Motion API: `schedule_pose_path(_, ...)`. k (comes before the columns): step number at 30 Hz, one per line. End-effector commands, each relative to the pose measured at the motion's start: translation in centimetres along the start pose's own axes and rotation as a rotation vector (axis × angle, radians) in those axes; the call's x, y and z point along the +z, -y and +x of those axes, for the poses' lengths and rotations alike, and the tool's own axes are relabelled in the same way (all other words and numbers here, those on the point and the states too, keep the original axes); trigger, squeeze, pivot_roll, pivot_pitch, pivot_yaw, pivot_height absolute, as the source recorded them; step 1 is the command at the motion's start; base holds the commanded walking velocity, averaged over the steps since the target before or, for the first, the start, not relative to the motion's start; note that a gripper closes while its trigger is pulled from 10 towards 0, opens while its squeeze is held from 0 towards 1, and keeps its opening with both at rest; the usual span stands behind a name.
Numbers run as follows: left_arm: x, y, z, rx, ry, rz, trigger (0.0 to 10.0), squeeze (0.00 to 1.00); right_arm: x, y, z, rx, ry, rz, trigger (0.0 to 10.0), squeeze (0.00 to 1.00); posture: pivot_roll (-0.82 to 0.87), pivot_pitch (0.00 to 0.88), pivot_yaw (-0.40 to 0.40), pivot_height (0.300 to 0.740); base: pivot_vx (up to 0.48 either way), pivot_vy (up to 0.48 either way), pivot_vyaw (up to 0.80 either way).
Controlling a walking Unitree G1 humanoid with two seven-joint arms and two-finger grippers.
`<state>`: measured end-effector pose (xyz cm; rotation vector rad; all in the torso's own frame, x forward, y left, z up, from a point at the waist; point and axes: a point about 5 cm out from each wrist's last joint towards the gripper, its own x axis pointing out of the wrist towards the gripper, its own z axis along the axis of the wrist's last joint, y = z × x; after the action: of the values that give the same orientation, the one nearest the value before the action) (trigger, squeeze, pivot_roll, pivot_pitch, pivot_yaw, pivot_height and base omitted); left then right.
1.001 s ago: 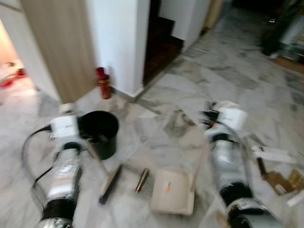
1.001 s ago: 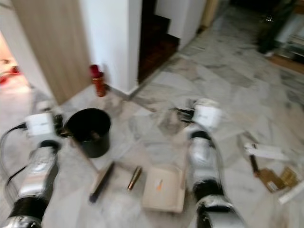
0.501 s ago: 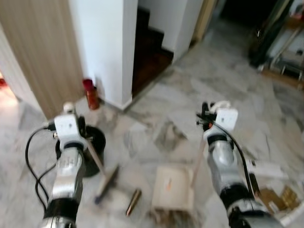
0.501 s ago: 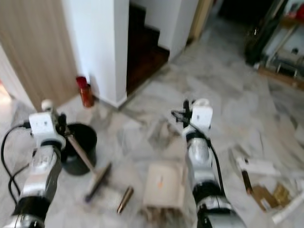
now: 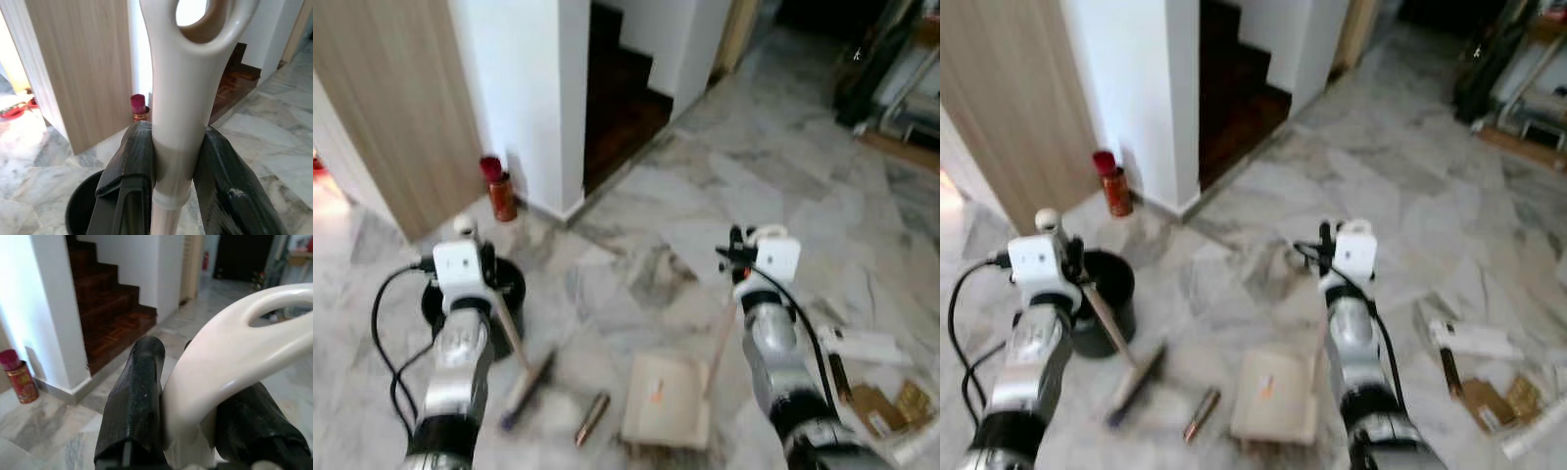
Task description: Sweep floor
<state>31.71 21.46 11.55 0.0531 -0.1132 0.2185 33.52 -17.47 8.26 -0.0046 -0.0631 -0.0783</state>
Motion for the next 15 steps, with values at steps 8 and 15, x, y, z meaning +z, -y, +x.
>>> schedule_pose_path(8,1.4,0.4,-0.4,-0.013,0.043,-0.016,10.0,0.0,-1.1,-0.5,-1.0,0.038,-0.01,-0.049,10.0,0.0,0.12,0.128,-0.088,0.74,0.0,0.0,0.0)
schedule_pose_path(15,2.1,0.1,-1.2,-0.011,0.052,-0.015,10.0,0.0,-2.0,-0.8,-1.8,0.044,-0.019,-0.04,10.0,0.0,0.14,0.192,-0.093,0.74,0.0,0.0,0.0)
